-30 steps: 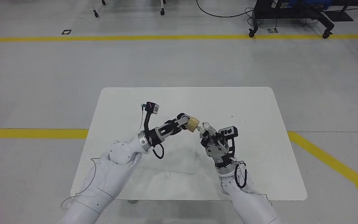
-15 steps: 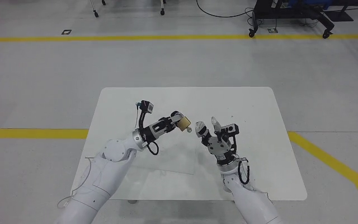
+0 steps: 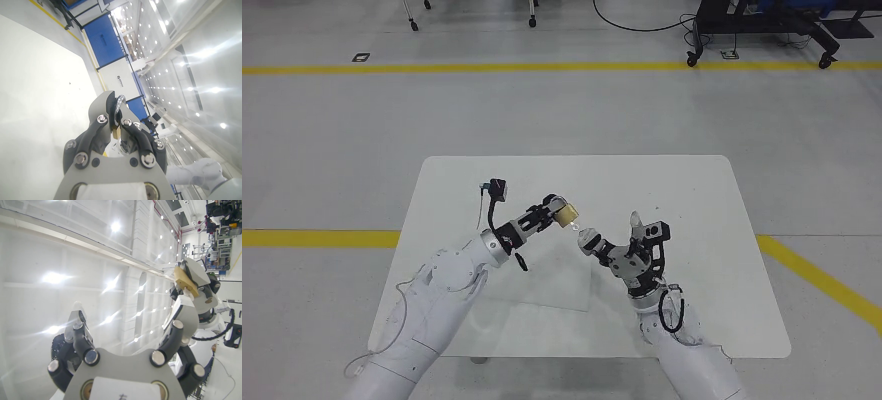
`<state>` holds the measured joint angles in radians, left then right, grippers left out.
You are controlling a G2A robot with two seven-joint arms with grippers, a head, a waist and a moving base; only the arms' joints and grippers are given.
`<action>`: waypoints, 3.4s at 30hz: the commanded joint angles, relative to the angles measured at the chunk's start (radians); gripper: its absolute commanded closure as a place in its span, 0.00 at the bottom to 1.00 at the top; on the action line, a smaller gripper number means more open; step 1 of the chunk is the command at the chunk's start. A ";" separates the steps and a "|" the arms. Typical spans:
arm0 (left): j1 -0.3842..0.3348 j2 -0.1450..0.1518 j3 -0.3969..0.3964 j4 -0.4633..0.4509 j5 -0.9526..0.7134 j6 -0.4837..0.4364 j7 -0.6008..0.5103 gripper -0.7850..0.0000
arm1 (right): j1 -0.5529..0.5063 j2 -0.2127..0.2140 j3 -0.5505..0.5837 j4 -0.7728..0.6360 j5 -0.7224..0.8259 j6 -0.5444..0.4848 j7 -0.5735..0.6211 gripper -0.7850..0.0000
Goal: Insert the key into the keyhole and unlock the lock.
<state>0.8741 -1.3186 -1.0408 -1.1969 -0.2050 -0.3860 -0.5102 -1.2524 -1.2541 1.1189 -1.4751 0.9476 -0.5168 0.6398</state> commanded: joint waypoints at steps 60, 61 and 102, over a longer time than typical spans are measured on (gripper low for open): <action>0.068 -0.002 -0.046 -0.105 0.129 0.107 0.022 1.00 | 0.023 -0.078 -0.041 0.041 -0.458 0.099 -0.367 1.00; 0.068 -0.002 -0.047 -0.103 0.132 0.103 0.021 1.00 | 0.028 -0.078 -0.031 0.045 -0.421 0.110 -0.342 1.00; 0.074 0.024 -0.148 -0.092 -0.056 0.107 -0.259 1.00 | 0.078 -0.077 0.034 0.095 -0.262 0.290 -0.142 0.00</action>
<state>0.9485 -1.2946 -1.1891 -1.2885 -0.2598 -0.2791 -0.7694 -1.1748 -1.3313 1.1529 -1.3796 0.6857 -0.2270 0.4973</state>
